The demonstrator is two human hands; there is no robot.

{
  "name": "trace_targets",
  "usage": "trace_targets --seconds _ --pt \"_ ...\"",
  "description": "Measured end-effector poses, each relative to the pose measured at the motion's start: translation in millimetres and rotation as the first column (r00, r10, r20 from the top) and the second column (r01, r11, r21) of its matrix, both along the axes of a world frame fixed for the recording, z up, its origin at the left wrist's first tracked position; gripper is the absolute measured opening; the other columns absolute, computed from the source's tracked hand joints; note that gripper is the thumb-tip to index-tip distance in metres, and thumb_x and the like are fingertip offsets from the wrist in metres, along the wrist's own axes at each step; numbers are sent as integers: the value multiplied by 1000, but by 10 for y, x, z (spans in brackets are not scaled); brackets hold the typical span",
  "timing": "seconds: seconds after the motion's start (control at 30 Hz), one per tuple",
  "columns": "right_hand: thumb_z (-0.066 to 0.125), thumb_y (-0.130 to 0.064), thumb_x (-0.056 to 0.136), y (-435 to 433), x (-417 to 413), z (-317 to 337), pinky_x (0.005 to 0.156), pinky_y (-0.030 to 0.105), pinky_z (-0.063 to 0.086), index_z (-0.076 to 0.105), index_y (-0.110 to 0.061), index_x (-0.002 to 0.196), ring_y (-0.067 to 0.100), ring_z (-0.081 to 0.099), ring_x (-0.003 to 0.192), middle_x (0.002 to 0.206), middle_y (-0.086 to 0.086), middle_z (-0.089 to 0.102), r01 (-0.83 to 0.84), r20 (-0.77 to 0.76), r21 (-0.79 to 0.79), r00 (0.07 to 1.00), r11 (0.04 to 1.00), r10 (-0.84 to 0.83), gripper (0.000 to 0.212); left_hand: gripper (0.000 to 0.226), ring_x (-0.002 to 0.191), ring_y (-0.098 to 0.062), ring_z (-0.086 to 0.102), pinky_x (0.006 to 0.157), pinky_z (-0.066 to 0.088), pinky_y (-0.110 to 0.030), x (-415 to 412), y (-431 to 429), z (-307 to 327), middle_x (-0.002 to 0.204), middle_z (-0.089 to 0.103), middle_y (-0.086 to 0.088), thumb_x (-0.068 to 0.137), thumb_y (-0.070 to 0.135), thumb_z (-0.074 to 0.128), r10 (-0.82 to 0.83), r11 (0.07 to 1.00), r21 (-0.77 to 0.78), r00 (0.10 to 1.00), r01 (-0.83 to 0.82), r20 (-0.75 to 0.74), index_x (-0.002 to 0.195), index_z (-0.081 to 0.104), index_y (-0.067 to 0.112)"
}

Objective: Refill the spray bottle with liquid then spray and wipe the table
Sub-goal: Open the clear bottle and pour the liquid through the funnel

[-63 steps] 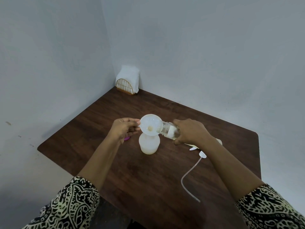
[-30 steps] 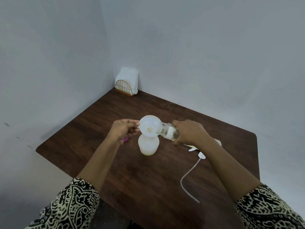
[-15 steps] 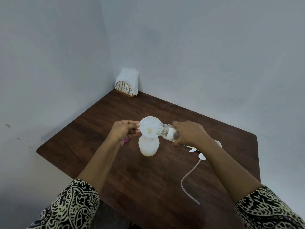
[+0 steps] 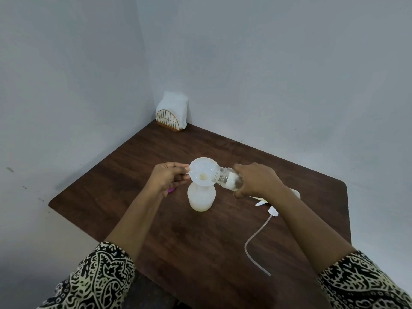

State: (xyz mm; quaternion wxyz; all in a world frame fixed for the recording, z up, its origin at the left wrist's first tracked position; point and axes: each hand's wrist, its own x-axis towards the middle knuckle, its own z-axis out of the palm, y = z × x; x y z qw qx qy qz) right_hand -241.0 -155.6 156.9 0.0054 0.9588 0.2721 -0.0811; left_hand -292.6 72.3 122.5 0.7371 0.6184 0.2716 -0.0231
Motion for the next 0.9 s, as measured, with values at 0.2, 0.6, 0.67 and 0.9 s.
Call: trace_targets --seconds 0.2,0.6,0.67,0.9 --pt "71 -42 67 1 -1 -13 58 26 30 49 -23 107 17 47 79 83 -6 51 24 -1 5 1000 1000 -24 49 7 52 -7 67 50 54 -18 -9 2 -6 59 71 -2 85 -1 64 -8 1000 -18 1000 8 16 84 69 4" --pt "72 -42 68 8 -15 9 59 26 32 50 -22 106 17 49 78 83 -6 52 24 -5 0 1000 1000 -24 48 6 55 -10 68 50 54 -19 -11 4 -4 64 72 -5 85 -1 65 -1 1000 -23 1000 2 18 86 69 3" --pt "72 -42 68 12 -13 8 59 26 32 50 -23 107 16 49 78 83 -6 53 24 -3 -5 1000 1000 -24 48 6 56 -10 68 51 54 -19 -11 11 -13 65 72 -6 85 -1 65 -2 1000 -26 1000 2 18 86 69 3" --pt "72 -43 68 9 -4 1 63 28 36 50 -23 106 17 50 80 86 -6 54 34 -17 -11 999 999 -35 49 6 54 -9 68 51 54 -19 -11 9 -14 62 72 -4 85 0 65 -4 1000 -24 1000 4 21 86 69 3"
